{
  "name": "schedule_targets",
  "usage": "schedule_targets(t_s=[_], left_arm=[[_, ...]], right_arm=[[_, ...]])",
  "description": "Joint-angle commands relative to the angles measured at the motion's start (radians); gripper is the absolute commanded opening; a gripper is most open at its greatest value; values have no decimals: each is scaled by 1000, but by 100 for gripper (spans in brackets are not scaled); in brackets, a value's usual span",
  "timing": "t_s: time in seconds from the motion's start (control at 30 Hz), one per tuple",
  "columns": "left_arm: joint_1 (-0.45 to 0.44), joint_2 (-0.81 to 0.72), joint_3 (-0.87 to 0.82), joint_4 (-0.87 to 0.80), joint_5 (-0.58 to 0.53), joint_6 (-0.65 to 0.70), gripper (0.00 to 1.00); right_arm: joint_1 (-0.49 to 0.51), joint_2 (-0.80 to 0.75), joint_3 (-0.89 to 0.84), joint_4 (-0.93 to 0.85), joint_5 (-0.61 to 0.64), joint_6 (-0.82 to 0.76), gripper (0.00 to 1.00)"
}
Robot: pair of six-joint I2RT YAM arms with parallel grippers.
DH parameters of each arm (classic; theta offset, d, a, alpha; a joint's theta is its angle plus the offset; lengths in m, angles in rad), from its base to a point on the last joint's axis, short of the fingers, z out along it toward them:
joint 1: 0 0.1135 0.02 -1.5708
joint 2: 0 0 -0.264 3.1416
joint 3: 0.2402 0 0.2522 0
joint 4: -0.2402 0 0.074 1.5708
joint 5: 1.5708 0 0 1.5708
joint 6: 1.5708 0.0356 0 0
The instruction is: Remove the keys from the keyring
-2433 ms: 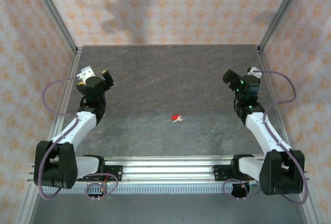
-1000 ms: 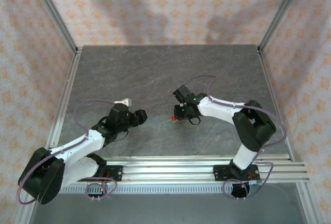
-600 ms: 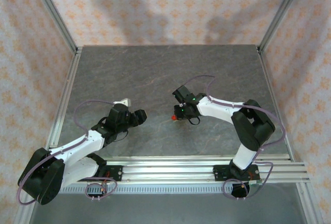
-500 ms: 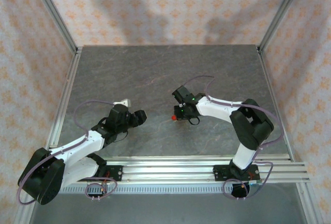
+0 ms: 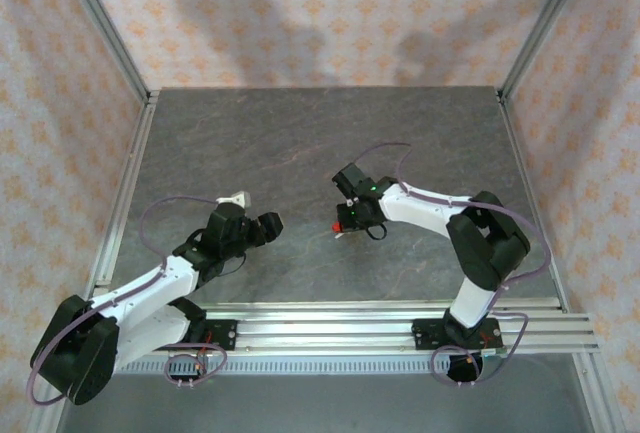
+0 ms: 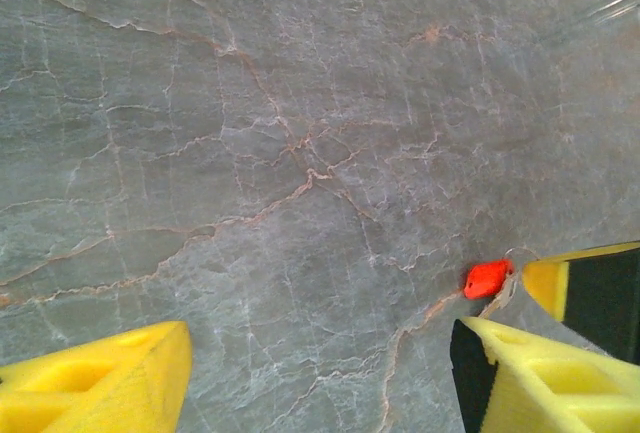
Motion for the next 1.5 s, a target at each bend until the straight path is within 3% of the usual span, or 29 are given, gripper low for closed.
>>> schedule_targets(t_s=[0.0, 0.1, 0.23, 0.53, 0.63, 1.0, 1.27, 1.47], left_arm=[[-5, -30, 107, -87, 3, 75, 71], [-7, -40, 194, -148, 31, 145, 72], [-5, -5, 338, -217, 158, 258, 72], [-4, 46, 526, -240, 438, 352, 39], [-4, 43, 556, -238, 502, 370, 35], [-5, 62, 626, -150, 694, 314, 39], [-8, 82, 629, -72, 762, 260, 47], [-20, 89, 622, -25, 791, 225, 41]], right_arm=[[6, -100, 67, -104, 20, -81, 1], [6, -166, 102, -146, -7, -138, 0], [6, -259, 145, -183, -108, -215, 0], [-1, -408, 254, -217, -377, -321, 0], [-20, -423, 278, -217, -453, -333, 0], [-95, -425, 319, -166, -728, -310, 1], [-103, -430, 329, -148, -795, -296, 1], [-106, -435, 336, -133, -811, -283, 1]])
